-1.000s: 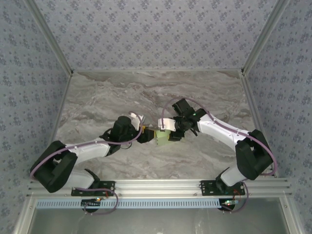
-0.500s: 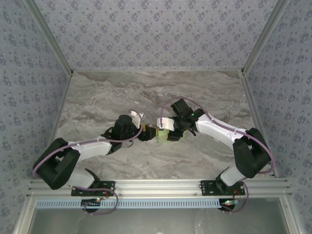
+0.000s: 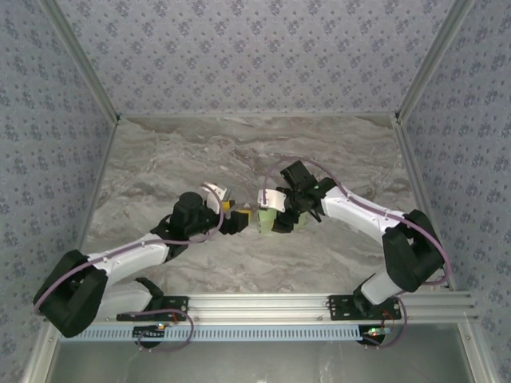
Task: Fold the paper box
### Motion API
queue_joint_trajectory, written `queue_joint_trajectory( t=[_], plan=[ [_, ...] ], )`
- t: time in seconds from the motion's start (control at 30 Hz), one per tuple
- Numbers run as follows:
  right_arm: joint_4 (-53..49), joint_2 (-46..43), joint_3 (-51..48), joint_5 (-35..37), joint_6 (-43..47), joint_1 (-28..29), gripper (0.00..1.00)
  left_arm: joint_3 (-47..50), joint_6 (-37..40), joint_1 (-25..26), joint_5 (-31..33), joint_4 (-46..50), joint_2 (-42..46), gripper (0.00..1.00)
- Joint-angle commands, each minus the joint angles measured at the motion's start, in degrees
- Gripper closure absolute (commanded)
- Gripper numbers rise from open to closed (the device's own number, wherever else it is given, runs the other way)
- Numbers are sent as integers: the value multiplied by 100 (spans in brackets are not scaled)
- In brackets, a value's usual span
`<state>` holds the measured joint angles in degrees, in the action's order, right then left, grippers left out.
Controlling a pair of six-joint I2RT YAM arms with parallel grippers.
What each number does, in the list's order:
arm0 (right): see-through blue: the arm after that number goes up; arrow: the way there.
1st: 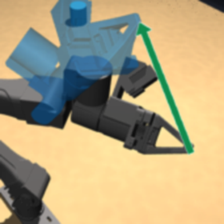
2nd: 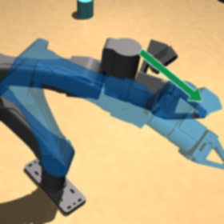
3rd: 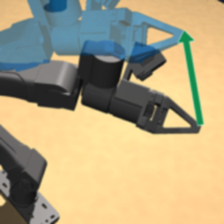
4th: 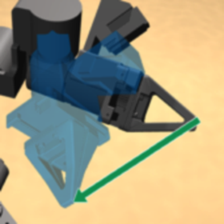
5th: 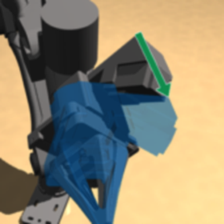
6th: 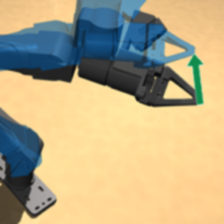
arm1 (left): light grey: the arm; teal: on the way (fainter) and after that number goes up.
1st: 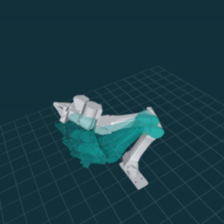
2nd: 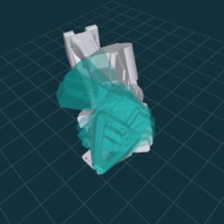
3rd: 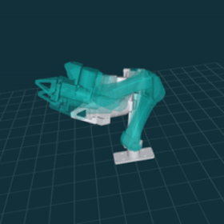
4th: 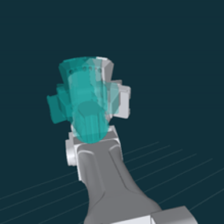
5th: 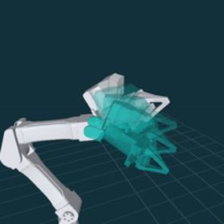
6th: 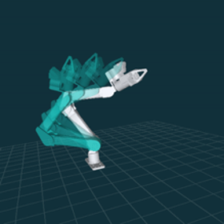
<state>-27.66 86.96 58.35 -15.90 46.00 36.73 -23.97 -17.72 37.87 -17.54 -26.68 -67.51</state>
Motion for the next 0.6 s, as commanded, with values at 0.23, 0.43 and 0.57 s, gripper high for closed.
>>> queue_joint_trajectory(
  t=[0.23,0.43,0.57],
  plan=[
    [-282,-943,-23,-291,-212,-30,6,37,574,325,142,253,506,11],
    [51,-1819,-238,136,-1647,-296,7,-275,405,740,846,822,409,21],
    [-161,-2572,-546,566,-2965,-625,13,-524,-41,966,1226,1220,319,30]
  ],
)
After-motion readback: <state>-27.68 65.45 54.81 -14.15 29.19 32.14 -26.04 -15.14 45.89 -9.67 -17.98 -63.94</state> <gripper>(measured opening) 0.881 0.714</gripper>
